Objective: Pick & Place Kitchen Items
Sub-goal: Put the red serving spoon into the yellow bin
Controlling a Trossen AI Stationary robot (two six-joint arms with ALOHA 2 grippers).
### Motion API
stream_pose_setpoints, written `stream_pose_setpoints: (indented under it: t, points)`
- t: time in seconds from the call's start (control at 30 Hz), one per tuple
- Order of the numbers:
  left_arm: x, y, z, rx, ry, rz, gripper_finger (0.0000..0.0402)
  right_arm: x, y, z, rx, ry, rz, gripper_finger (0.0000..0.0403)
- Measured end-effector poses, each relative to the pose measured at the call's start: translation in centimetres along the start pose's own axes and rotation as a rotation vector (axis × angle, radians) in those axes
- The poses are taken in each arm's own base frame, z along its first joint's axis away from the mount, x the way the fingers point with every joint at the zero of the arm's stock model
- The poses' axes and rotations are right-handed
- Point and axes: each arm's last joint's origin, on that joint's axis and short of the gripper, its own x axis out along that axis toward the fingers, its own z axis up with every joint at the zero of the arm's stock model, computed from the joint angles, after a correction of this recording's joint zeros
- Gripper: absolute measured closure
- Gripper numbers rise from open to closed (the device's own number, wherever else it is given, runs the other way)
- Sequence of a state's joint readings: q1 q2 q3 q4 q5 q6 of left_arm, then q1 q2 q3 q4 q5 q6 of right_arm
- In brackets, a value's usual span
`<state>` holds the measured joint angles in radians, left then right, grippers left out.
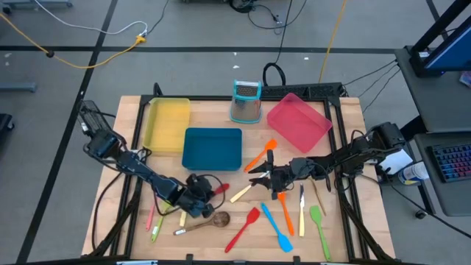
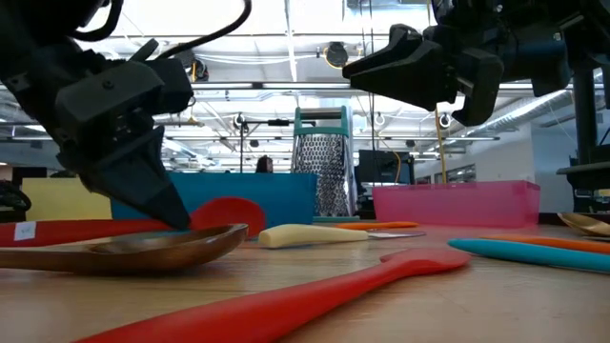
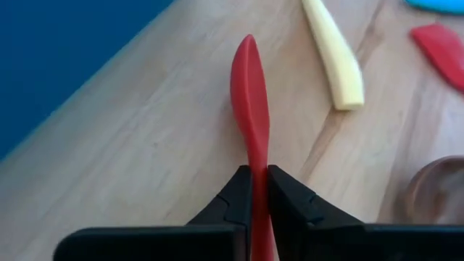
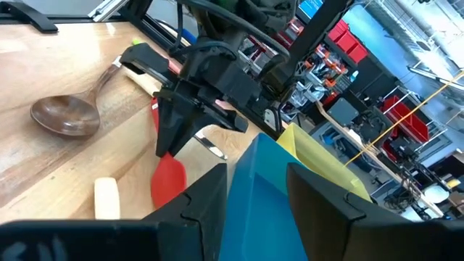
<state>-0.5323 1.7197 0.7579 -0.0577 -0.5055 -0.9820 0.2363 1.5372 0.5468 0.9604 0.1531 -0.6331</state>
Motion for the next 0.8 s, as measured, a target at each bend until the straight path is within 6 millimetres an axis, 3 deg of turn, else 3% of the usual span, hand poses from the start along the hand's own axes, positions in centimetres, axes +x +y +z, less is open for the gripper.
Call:
stream_pose_setpoints:
  t: [0.2,0.4,0.8]
  points:
    - [-1.3,-0.6,1.4,0.019,0.039,0.077,0.0378,0.0,0.0,0.0,0.001,-0.003,-0.001,0.0266]
    - [-4.4,0.1,4.3,-0.014,0.063,0.163,0.0376,0.0,-0.1,0.1,0.021,-0.010,-0.006,0.0267]
    - [-12.6,7.1,8.7,-0.045,-0.010,0.375,0.0374,0.0,-0.1,0.1,0.062,-0.014,-0.009,0.0266]
